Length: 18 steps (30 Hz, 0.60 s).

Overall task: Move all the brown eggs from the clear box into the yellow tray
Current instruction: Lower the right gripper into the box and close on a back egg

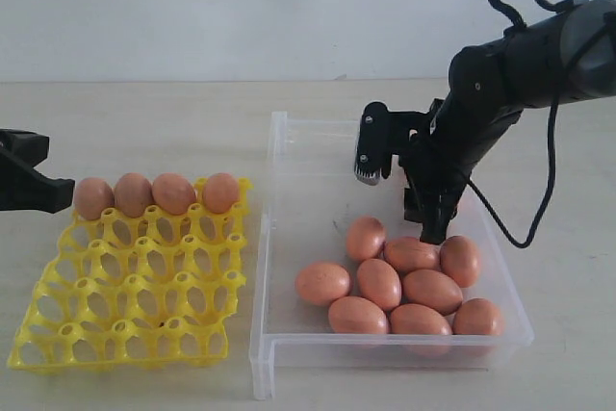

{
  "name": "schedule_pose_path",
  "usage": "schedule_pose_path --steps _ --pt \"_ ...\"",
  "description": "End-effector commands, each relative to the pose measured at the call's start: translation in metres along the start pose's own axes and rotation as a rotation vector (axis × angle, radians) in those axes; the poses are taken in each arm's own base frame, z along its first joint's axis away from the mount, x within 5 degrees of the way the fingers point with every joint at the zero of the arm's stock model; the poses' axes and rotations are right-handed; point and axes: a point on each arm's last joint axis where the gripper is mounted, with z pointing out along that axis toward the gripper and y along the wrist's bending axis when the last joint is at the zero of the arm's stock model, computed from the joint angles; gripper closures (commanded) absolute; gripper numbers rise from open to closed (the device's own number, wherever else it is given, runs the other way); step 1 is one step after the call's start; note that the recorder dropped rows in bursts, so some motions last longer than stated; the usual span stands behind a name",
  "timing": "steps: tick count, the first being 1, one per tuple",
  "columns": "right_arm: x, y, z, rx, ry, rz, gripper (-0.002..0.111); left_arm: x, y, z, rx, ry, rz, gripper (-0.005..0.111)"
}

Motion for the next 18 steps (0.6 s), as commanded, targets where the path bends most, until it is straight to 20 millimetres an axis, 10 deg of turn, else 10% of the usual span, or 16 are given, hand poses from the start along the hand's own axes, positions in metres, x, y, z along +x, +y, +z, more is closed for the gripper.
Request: schedule_pose_path --steps 1,18 --pt "0.0021 0.0007 -0.0007 -0.022 0.024 0.015 0.058 0.0015 0.0001 -0.0005 0.001 0.005 -0.007 0.103" --pt "0.0073 0.004 -0.0011 -0.053 0.084 0.115 0.058 0.0018 -0.0006 -0.0005 0.009 0.009 -0.007 0.103"
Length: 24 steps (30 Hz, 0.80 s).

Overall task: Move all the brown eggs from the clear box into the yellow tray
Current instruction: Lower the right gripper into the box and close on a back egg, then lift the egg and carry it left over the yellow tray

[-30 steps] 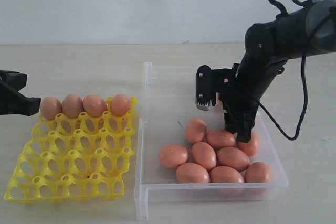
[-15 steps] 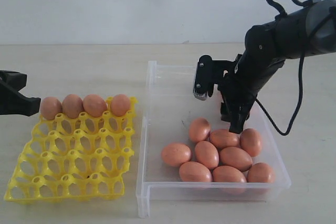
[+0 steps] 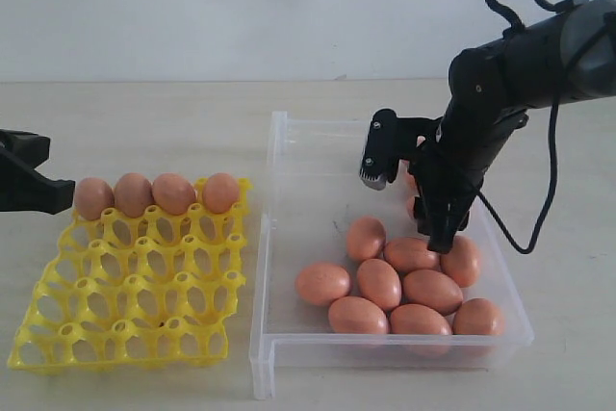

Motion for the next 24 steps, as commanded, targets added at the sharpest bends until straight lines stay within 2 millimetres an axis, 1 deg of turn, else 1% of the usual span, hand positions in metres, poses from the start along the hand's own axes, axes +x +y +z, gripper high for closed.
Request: schedule_pose_path --steps 1,3,4,6,9,10,13,16,19,21,24 --pt "0.0 -0.002 -0.001 0.004 0.003 0.049 0.058 0.002 0.0 -0.001 0.004 0.006 -0.007 0.103" --pt "0.0 -0.002 -0.001 0.004 0.003 0.077 0.06 0.002 0.0 -0.001 0.004 0.006 -0.007 0.103" --pt "0.0 -0.002 -0.001 0.004 0.003 0.092 0.063 0.002 0.0 -0.001 0.004 0.006 -0.007 0.103" --pt "0.0 -0.002 -0.001 0.004 0.003 0.117 0.077 0.002 0.0 -0.001 0.004 0.006 -0.007 0.103" --pt "0.0 -0.001 -0.001 0.0 -0.003 0.128 0.105 0.002 0.0 -0.001 0.004 0.006 -0.007 0.103" --pt "-0.001 -0.001 -0.001 0.0 -0.01 0.148 0.108 0.002 0.0 -0.001 0.004 0.006 -0.007 0.103" --pt "-0.004 -0.004 -0.001 0.029 -0.042 0.241 0.108 0.002 0.0 -0.001 0.004 0.006 -0.007 0.103" --pt "-0.009 -0.012 -0.01 0.074 -0.093 0.316 0.108 0.002 0.0 -0.001 0.004 0.006 -0.007 0.103" --pt "-0.016 -0.022 -0.032 0.146 -0.188 0.4 0.108 0.002 0.0 -0.001 0.004 0.006 -0.007 0.103" --pt "-0.02 -0.028 -0.052 0.194 -0.277 0.463 0.108 0.002 0.0 -0.001 0.004 0.006 -0.007 0.103" --pt "-0.028 -0.034 -0.083 0.258 -0.467 0.568 0.108 0.002 0.0 -0.001 0.004 0.006 -0.007 0.103"
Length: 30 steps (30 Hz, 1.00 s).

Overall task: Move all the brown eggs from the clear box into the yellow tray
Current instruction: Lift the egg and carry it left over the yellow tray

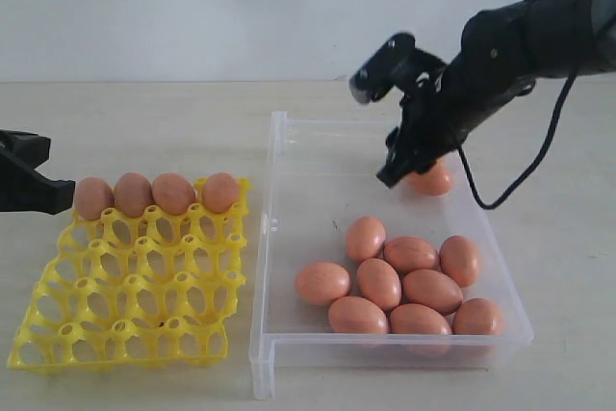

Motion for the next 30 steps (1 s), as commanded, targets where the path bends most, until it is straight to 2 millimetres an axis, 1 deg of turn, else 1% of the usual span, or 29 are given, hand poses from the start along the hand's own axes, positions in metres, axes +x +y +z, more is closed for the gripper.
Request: schedule_pose_path --steps 1,3,6,11,15,17,19,20,22,23,25,26,30 --pt "-0.03 -0.008 -0.044 0.067 -0.291 0.17 0.108 0.001 0.0 -0.001 0.001 0.005 -0.007 0.103" --pt "-0.039 -0.001 -0.056 0.077 -0.397 0.204 0.108 0.001 0.0 -0.001 0.0 0.004 -0.007 0.103" --pt "-0.055 0.024 -0.061 0.069 -0.481 0.139 0.108 0.0 0.002 -0.001 -0.025 -0.01 -0.007 0.103" --pt "-0.08 0.073 -0.053 0.056 -0.599 0.056 0.108 -0.002 0.006 -0.001 -0.065 -0.03 -0.013 0.103" --pt "-0.095 0.112 -0.045 0.027 -0.727 0.058 0.108 -0.003 0.014 -0.002 -0.149 -0.06 -0.056 0.103" --pt "-0.102 0.125 -0.042 -0.041 -0.821 0.116 0.108 -0.001 0.02 -0.003 -0.223 -0.079 -0.08 0.103" --pt "-0.107 0.138 -0.041 -0.142 -0.94 0.115 0.108 0.002 0.024 -0.004 -0.266 -0.085 -0.083 0.103" --pt "-0.109 0.146 -0.038 -0.252 -1.01 0.127 0.108 0.004 0.026 -0.005 -0.294 -0.089 -0.082 0.103" --pt "-0.111 0.153 -0.038 -0.396 -1.156 0.146 0.108 0.009 0.029 -0.006 -0.332 -0.091 -0.084 0.103" --pt "-0.11 0.157 -0.034 -0.463 -1.217 0.162 0.108 0.011 0.03 -0.007 -0.356 -0.097 -0.1 0.103" --pt "-0.108 0.161 -0.024 -0.515 -1.242 0.191 0.108 0.013 0.033 -0.009 -0.391 -0.114 -0.12 0.103" --pt "-0.107 0.164 -0.014 -0.526 -1.224 0.196 0.108 0.015 0.035 -0.009 -0.41 -0.123 -0.138 0.103" --pt "-0.104 0.178 0.016 -0.586 -1.142 0.122 0.108 0.018 0.038 -0.012 -0.449 -0.141 -0.159 0.103"
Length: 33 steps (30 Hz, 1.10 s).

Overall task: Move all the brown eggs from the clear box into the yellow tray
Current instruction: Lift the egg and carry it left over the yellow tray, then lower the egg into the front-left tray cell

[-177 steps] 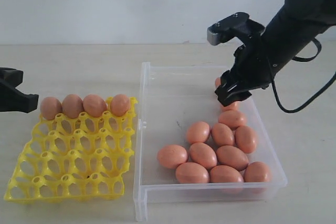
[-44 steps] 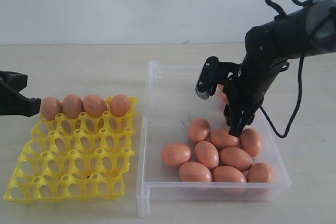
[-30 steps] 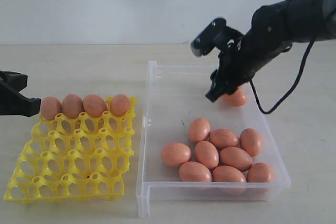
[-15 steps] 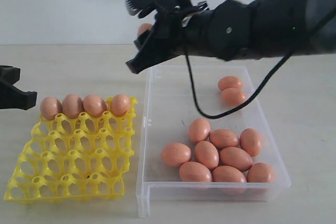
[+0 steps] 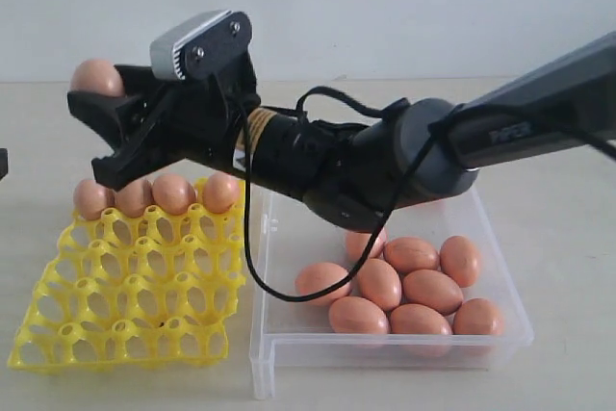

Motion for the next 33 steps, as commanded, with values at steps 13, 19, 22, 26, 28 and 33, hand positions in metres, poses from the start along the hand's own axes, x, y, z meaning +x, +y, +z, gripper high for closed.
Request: schedule_pose_path --steps 13,19,22,26,28,33 --pt "0.065 -0.013 0.04 -0.163 0.177 0.077 0.108 -0.007 0.016 -0.009 -0.127 -0.098 -0.071 0.103" --pt "0.088 -0.019 0.046 -0.142 0.231 0.114 0.108 -0.007 0.016 -0.009 -0.127 -0.098 -0.071 0.103" --pt "0.094 -0.021 0.047 -0.139 0.254 0.113 0.108 -0.007 0.017 -0.009 -0.131 -0.1 -0.071 0.103" --pt "0.095 -0.02 0.047 -0.141 0.256 0.112 0.108 -0.007 0.017 -0.009 -0.131 -0.1 -0.071 0.103" --pt "0.095 -0.02 0.047 -0.141 0.256 0.112 0.108 -0.007 0.017 -0.009 -0.131 -0.1 -0.071 0.103" --pt "0.094 -0.011 0.054 -0.173 0.287 0.052 0.108 -0.007 0.016 -0.009 -0.126 -0.097 -0.071 0.103"
